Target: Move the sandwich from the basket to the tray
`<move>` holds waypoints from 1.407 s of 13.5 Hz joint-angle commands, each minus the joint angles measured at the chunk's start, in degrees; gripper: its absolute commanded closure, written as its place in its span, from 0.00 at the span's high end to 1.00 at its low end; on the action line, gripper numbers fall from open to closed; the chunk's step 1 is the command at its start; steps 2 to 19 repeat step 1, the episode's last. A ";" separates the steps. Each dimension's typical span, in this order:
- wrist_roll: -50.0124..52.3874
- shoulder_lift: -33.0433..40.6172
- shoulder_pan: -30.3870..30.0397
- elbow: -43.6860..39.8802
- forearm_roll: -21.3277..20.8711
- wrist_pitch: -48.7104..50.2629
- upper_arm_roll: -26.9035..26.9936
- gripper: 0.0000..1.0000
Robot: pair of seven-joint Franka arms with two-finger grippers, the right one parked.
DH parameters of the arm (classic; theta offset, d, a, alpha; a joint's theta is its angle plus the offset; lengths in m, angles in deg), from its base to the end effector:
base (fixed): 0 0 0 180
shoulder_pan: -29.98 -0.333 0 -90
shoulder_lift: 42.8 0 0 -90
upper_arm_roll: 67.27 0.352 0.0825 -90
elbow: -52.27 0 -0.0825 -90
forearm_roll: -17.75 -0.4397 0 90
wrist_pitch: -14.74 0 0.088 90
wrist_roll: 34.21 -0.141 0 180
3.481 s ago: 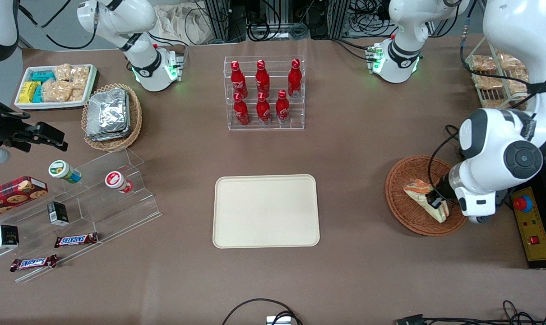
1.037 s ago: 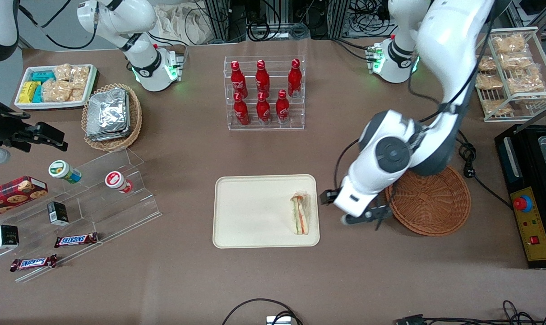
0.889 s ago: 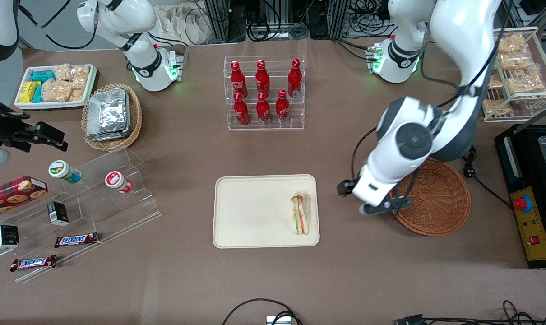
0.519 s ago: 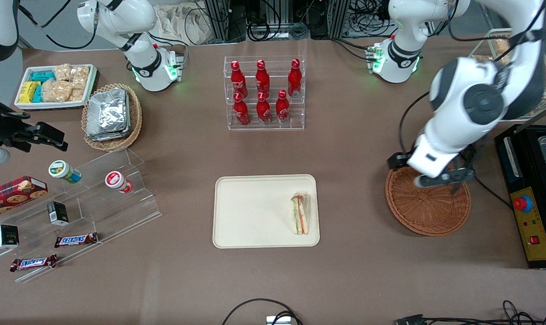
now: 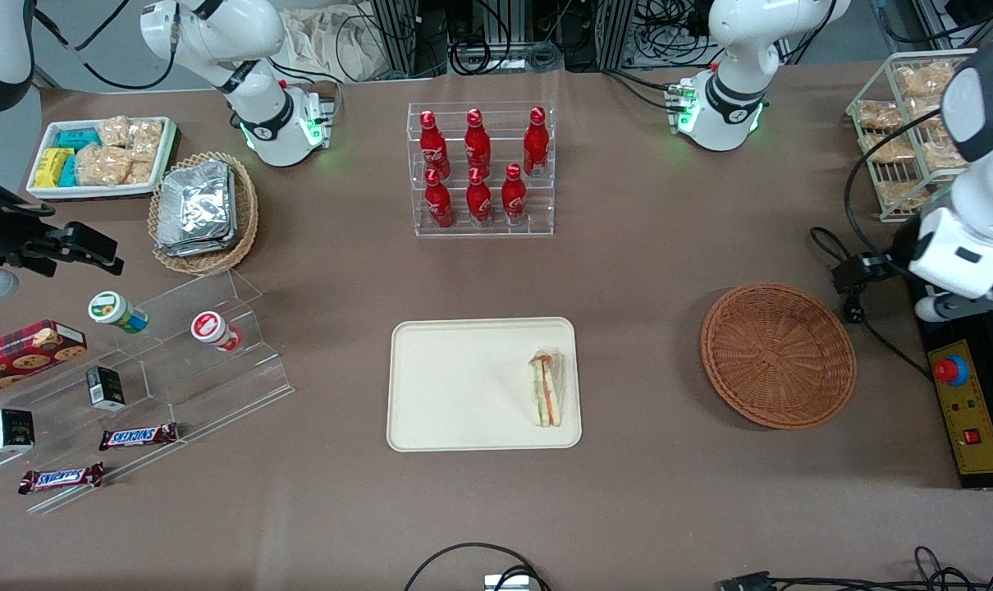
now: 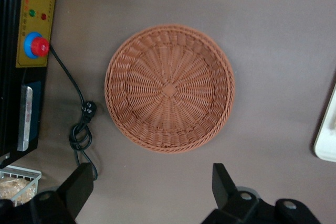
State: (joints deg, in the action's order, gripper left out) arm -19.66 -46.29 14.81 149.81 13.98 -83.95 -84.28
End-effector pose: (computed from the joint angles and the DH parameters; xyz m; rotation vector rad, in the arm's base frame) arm 0.6329 -0.0081 0.5335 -3.0721 -0.3250 0.0479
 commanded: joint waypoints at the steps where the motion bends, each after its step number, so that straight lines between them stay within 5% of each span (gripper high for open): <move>1: 2.67 -5.47 -0.47 -7.35 -0.45 2.80 -0.74 1.00; 19: 2.67 -5.47 -0.47 -7.35 -0.45 2.80 -0.74 1.00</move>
